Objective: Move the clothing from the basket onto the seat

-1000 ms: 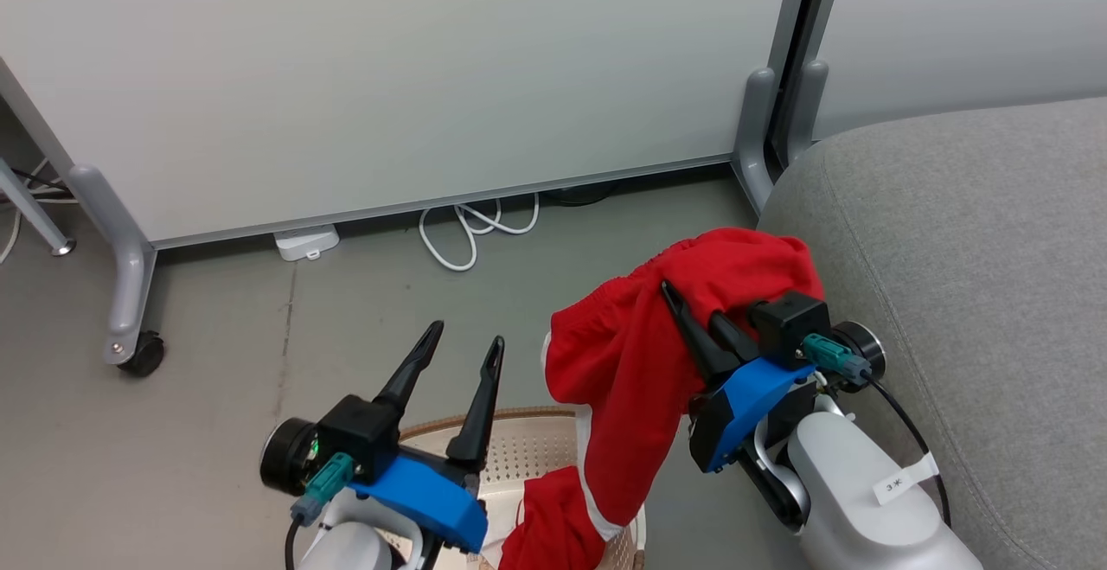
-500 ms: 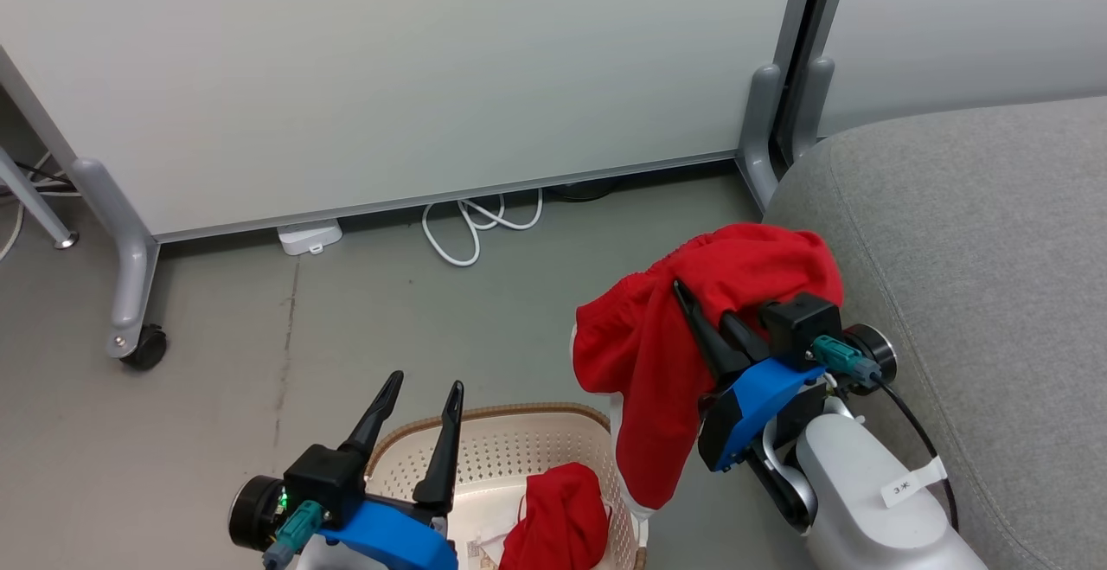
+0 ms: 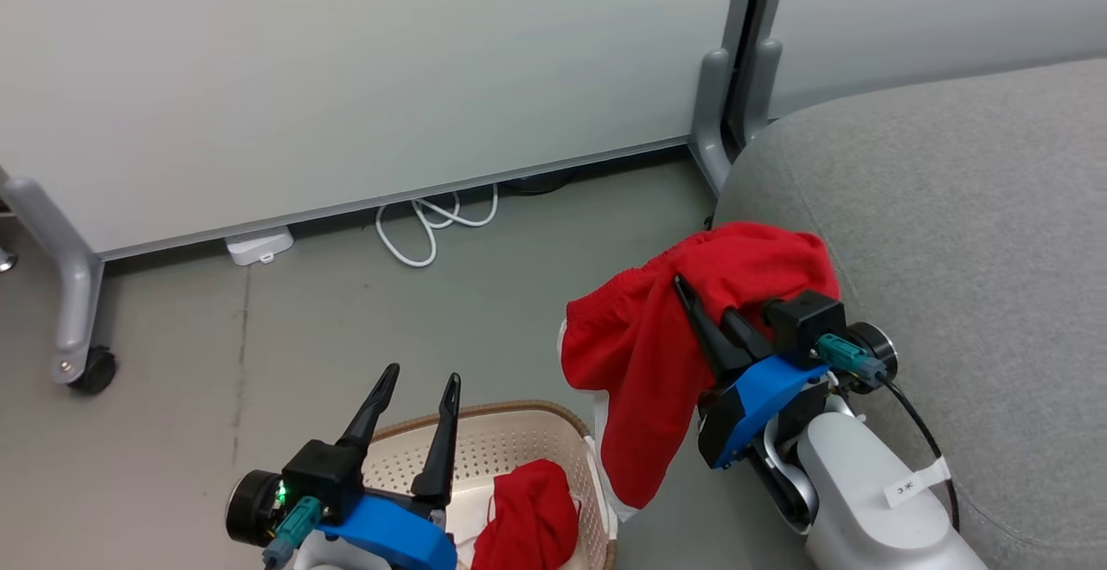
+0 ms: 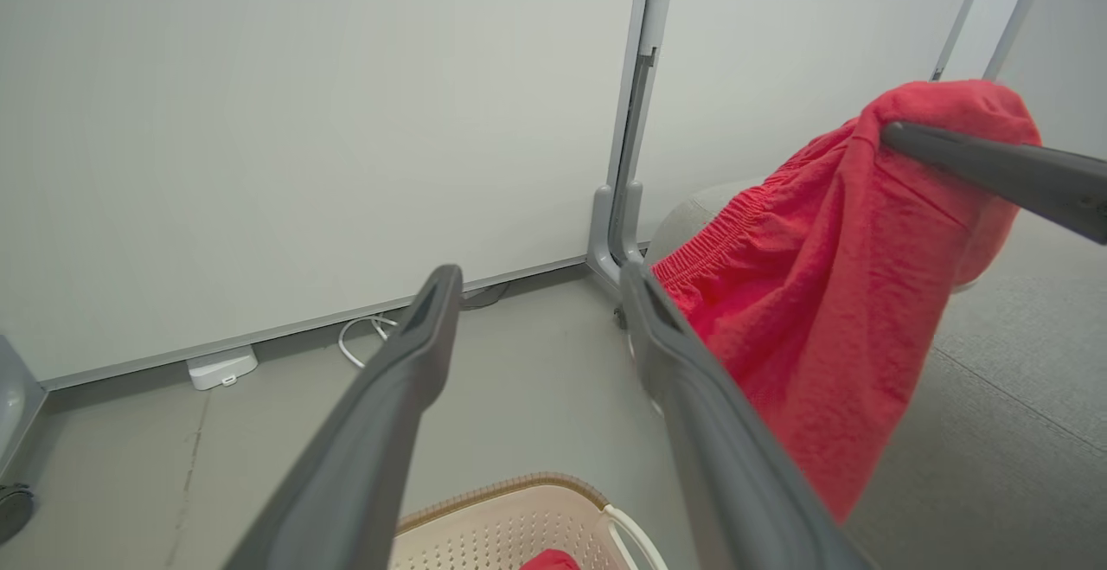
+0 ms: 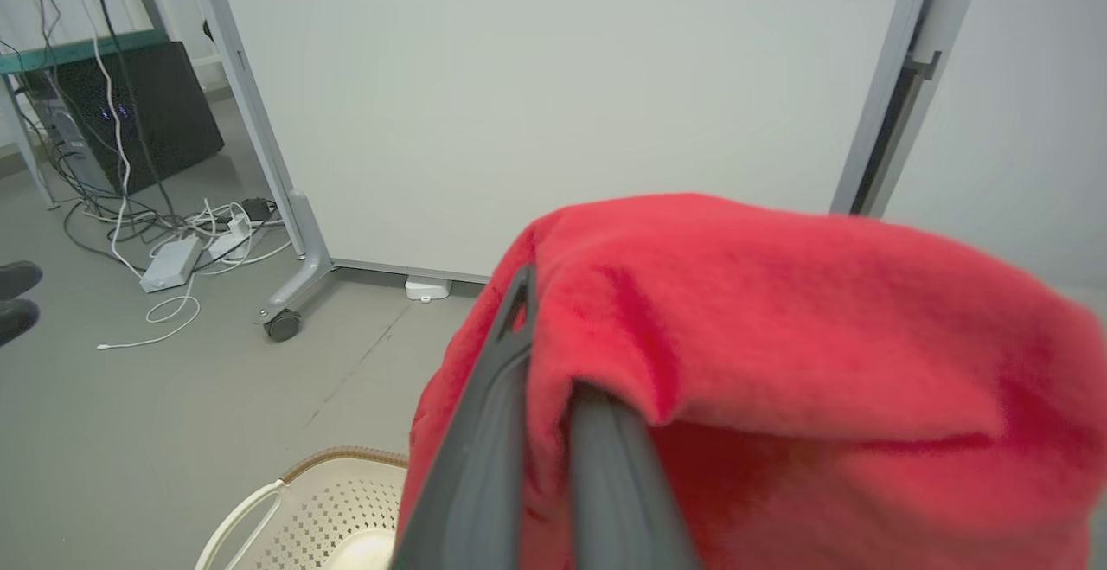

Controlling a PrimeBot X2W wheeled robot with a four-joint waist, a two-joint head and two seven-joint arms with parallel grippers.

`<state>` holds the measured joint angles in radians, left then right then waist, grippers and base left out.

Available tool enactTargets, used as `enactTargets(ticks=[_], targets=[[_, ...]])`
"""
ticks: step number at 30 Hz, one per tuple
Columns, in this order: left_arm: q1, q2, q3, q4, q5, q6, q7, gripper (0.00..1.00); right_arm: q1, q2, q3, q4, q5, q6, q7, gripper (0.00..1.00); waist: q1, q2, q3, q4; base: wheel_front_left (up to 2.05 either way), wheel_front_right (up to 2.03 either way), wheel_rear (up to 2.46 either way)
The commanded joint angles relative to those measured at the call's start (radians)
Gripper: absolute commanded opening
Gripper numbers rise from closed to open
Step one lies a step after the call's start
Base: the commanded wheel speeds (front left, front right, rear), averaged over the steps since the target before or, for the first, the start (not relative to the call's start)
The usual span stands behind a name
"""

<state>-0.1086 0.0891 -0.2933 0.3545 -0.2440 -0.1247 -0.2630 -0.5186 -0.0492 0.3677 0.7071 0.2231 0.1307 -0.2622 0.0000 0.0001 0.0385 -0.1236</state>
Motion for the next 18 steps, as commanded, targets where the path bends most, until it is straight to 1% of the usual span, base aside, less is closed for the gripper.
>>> enactTargets(ticks=[1,13,18], targets=[[-0.007,-0.001,0.006,-0.001,0.006,-0.007,-0.003,1.0,0.01,-0.002,-0.001,-0.007,0.003,0.0,-0.004,0.0,0.0,-0.0001,0.003,-0.031,0.0,0.0,0.0],[-0.036,0.008,-0.023,-0.005,-0.001,-0.006,-0.003,1.0,0.022,-0.002,-0.023,-0.025,0.008,0.0,-0.004,0.0,0.0,-0.0001,0.027,-0.218,0.0,0.0,0.0],[-0.043,0.017,-0.026,-0.001,-0.002,-0.006,-0.003,1.0,0.03,-0.002,-0.014,-0.035,0.022,0.0,-0.004,0.0,0.0,-0.0001,0.039,-0.292,0.0,0.0,0.0]])
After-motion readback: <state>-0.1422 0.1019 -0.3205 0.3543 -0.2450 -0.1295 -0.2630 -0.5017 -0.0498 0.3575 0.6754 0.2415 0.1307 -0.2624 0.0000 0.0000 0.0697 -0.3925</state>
